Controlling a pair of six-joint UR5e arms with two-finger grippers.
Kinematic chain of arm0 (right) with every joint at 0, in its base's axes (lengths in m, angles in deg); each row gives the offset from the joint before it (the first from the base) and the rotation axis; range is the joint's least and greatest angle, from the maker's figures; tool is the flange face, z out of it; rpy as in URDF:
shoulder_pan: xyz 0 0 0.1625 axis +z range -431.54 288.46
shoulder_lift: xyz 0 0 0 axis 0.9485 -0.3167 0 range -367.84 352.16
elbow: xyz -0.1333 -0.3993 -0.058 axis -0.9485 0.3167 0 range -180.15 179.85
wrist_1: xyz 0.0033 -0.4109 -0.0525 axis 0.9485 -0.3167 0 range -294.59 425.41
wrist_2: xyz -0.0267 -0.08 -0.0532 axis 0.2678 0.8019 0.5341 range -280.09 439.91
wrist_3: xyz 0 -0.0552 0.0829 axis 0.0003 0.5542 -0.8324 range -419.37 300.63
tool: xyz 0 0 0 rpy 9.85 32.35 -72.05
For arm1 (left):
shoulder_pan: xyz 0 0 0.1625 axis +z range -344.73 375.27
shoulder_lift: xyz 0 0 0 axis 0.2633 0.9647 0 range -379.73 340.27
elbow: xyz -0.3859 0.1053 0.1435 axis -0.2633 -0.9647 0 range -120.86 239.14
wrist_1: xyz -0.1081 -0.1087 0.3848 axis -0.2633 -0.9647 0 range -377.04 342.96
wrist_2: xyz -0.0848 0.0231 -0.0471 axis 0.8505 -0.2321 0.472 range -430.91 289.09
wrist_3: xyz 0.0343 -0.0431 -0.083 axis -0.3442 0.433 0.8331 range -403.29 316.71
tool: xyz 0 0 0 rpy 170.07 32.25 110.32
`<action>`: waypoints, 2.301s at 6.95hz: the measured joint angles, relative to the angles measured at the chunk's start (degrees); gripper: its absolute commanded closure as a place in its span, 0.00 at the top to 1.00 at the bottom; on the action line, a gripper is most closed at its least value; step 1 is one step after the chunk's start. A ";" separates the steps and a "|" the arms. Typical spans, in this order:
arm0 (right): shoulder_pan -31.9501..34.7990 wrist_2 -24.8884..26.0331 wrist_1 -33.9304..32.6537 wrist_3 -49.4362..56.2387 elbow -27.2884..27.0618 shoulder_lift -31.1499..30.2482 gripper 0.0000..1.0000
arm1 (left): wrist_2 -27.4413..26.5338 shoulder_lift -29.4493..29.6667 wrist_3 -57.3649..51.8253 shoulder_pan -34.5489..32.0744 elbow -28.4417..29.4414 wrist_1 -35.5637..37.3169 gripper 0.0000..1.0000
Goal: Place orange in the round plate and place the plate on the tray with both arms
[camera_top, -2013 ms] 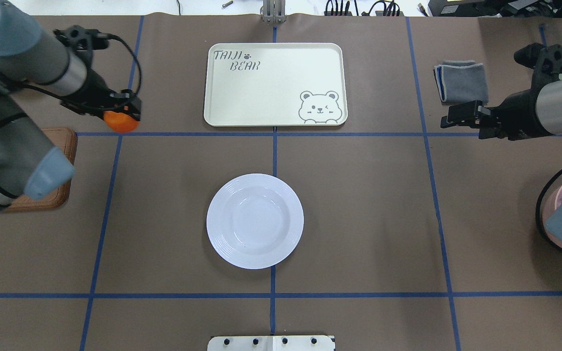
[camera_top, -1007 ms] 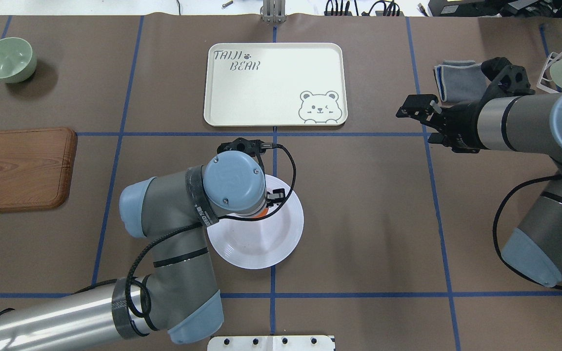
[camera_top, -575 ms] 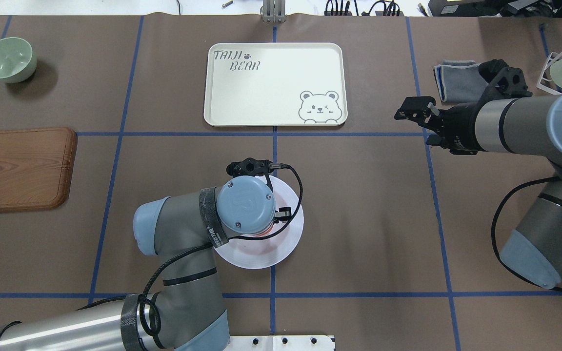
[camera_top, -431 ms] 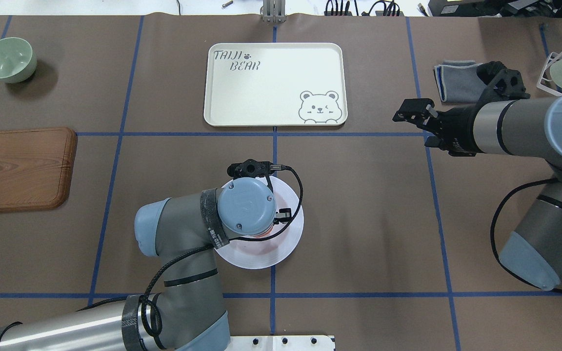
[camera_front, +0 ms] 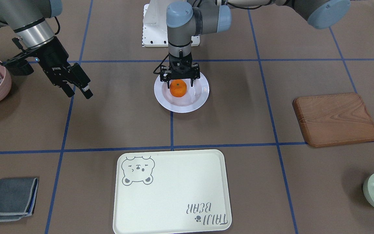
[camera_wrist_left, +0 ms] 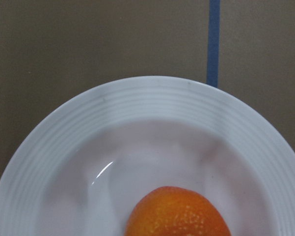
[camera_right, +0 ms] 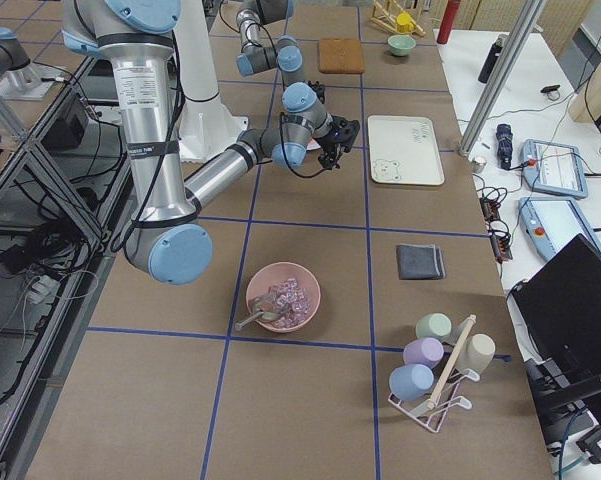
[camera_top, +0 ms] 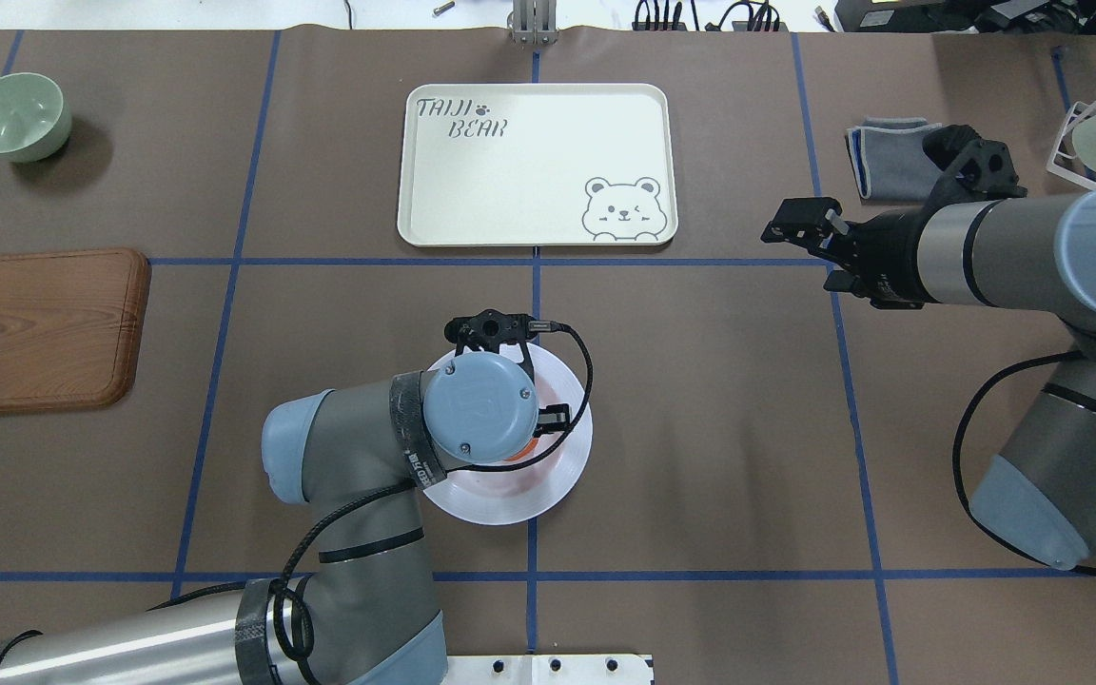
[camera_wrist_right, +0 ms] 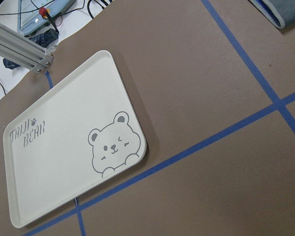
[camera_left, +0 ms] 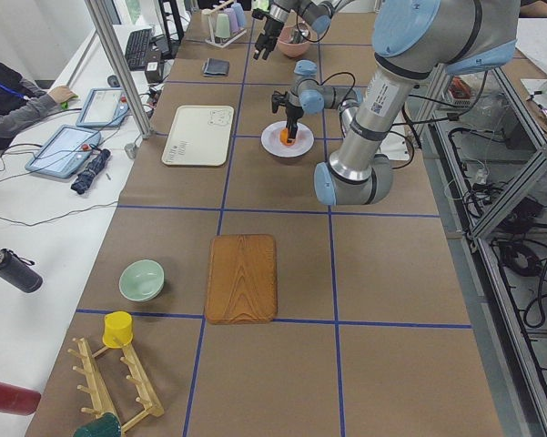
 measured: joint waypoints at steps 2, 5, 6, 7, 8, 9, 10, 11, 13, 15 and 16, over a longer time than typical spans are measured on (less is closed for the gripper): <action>-1.06 0.12 0.00 -0.27 -0.07 0.53 1.00 | 3.27 -1.58 -4.84 -3.41 -6.99 1.62 0.98; -8.24 7.33 0.00 -6.47 -1.31 0.65 1.00 | 17.79 -9.39 -23.89 -20.28 -12.74 6.77 0.98; -13.04 13.11 0.00 -9.19 -1.70 1.03 1.00 | 21.03 -11.95 -33.16 -26.58 -12.82 8.90 0.98; -17.64 18.64 0.00 -12.30 -1.82 1.76 0.99 | 22.93 -13.72 -41.39 -32.37 -12.49 11.71 0.98; -21.52 22.65 0.02 -15.76 -1.82 2.35 0.98 | 24.29 -14.79 -48.40 -37.80 -11.43 14.10 0.98; -25.12 26.25 0.06 -18.60 -1.68 3.12 0.97 | 25.65 -16.41 -55.30 -42.12 -9.75 15.01 0.98; -28.62 30.15 0.10 -21.01 -1.22 4.51 0.96 | 26.50 -18.83 -63.59 -46.26 -8.00 14.90 0.98; -31.42 33.30 0.14 -23.39 -0.48 5.91 0.94 | 28.52 -21.31 -71.52 -51.90 -5.86 14.21 0.98; -34.44 36.04 0.23 -28.50 2.49 8.46 0.89 | 35.58 -26.63 -83.21 -63.56 0.48 11.09 0.98; -36.02 37.42 0.61 -33.32 4.99 9.85 0.87 | 39.38 -29.00 -97.06 -73.23 8.37 10.30 0.98; -36.36 37.80 0.74 -34.43 7.00 10.46 0.78 | 39.85 -29.39 -101.26 -76.66 10.73 10.47 0.98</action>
